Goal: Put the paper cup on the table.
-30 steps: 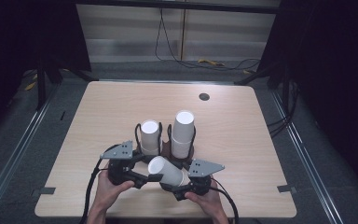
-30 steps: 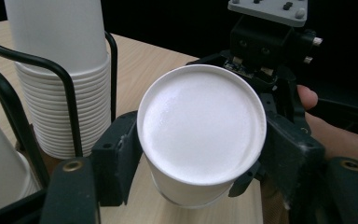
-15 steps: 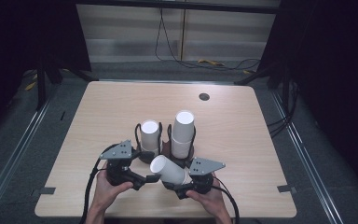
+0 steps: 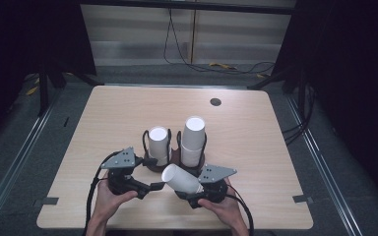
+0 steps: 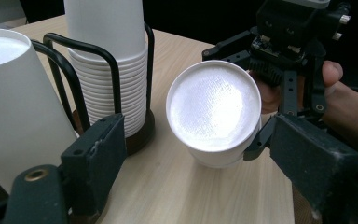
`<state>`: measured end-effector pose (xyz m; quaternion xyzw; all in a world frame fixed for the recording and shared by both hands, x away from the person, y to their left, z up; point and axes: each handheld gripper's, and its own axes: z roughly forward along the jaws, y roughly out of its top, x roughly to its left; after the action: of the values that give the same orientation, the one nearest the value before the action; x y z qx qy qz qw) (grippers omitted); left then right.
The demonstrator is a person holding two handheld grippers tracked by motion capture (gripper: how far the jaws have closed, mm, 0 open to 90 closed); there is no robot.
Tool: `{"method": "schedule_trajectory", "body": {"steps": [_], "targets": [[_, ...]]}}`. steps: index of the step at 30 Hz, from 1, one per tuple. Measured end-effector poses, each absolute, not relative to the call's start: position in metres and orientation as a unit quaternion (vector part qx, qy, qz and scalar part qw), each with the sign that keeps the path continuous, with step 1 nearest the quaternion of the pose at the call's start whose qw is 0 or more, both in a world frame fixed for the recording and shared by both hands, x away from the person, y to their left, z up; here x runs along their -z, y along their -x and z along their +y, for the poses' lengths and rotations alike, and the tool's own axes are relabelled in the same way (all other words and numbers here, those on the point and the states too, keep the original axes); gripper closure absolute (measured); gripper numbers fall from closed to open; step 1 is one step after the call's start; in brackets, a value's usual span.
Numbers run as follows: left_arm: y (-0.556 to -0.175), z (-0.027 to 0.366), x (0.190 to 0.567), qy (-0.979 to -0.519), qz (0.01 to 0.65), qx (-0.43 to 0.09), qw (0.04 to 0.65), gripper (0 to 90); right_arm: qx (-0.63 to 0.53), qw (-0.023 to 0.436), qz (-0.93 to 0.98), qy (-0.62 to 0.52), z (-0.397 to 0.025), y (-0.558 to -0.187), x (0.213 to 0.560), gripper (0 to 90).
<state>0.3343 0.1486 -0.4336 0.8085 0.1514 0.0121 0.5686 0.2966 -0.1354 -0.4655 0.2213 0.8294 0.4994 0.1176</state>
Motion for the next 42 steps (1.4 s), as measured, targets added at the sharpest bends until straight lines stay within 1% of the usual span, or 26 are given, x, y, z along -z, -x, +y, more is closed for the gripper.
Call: {"method": "schedule_trajectory", "body": {"steps": [12, 23, 26, 28, 33, 36, 38, 40, 42], "targets": [[-0.334, 0.151, 0.434, -0.819, 0.152, -0.022, 0.553, 19.3, -0.462, 0.119, 0.855, -0.206, -0.128, -0.302, 0.456, 26.0], [-0.333, 0.144, 0.435, -0.840, 0.143, -0.027, 0.523, 19.2, -0.417, 0.123, 0.881, -0.187, -0.124, -0.308, 0.449, 26.0], [-0.334, 0.143, 0.435, -0.845, 0.140, -0.026, 0.516, 21.2, -0.409, 0.120, 0.886, -0.183, -0.124, -0.309, 0.448, 26.0], [-0.333, 0.142, 0.434, -0.849, 0.137, -0.037, 0.510, 21.2, -0.397, 0.120, 0.892, -0.179, -0.123, -0.310, 0.447, 26.0], [-0.334, 0.140, 0.433, -0.855, 0.136, -0.040, 0.499, 22.0, -0.378, 0.114, 0.903, -0.169, -0.119, -0.314, 0.445, 26.0], [-0.335, 0.141, 0.433, -0.859, 0.134, -0.030, 0.492, 22.3, -0.371, 0.113, 0.907, -0.164, -0.116, -0.316, 0.442, 26.1], [-0.335, 0.140, 0.433, -0.862, 0.137, -0.033, 0.487, 22.3, -0.367, 0.111, 0.910, -0.159, -0.115, -0.317, 0.441, 26.1], [-0.336, 0.139, 0.432, -0.862, 0.137, -0.021, 0.487, 22.5, -0.355, 0.106, 0.916, -0.157, -0.112, -0.319, 0.439, 26.1], [-0.336, 0.138, 0.430, -0.867, 0.130, -0.026, 0.480, 23.3, -0.349, 0.107, 0.918, -0.154, -0.111, -0.320, 0.439, 26.1]]}}
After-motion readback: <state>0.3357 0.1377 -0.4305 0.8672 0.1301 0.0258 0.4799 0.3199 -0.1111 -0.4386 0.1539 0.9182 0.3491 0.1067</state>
